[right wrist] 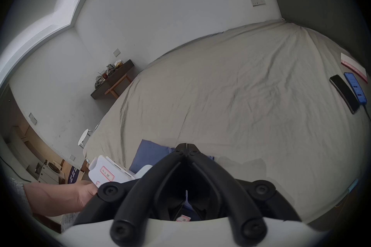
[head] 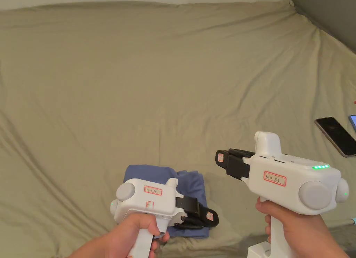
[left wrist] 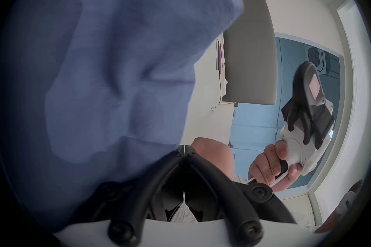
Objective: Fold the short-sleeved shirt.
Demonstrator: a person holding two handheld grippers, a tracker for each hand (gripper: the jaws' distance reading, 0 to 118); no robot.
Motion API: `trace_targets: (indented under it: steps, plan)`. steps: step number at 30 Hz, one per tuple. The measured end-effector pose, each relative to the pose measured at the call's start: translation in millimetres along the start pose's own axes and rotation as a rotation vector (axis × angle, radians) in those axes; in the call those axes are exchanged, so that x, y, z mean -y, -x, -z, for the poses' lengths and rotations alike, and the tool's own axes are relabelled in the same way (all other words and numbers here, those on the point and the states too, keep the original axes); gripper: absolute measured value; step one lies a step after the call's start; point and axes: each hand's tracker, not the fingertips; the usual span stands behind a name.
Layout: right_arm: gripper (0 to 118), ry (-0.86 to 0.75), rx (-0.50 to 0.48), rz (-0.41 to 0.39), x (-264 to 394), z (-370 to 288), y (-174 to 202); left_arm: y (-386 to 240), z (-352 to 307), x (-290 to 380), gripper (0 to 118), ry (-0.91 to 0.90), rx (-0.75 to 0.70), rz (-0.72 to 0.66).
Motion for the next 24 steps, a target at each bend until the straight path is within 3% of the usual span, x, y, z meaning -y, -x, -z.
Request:
trace_targets:
  steps: [3, 7, 11, 15, 16, 20, 24]
  plan:
    - [0, -0.016, 0.0, 0.007, -4.8, -2.5, -3.5, -21.2, -22.0, -15.1, 0, -0.037, 0.076, 0.1]
    - [0, -0.02, 0.004, 0.004, -6.3, -1.0, -6.1, -9.2, -45.1, -51.7, 0, -0.12, 0.0, -0.004]
    - [0, -0.022, 0.008, 0.011, -5.9, -0.7, -6.8, -0.6, -25.2, -71.4, 0, -0.123, -0.072, -0.061]
    - [0, -0.005, 0.007, -0.001, -1.4, 4.8, -0.2, -21.4, -14.5, -80.8, 0, -0.137, -0.026, -0.086]
    - [0, 0.007, 0.007, -0.009, 0.8, 8.6, 2.8, -33.5, -20.7, -80.1, 0, -0.157, 0.001, -0.034]
    - [0, 0.087, -0.027, -0.045, 19.7, 34.3, 19.9, -43.6, -82.7, -72.4, 0, -0.216, -0.008, 0.052]
    - [0, 0.154, -0.047, -0.036, 46.7, 59.4, 30.1, -9.9, -160.9, -37.6, 0, -0.272, -0.08, -0.015]
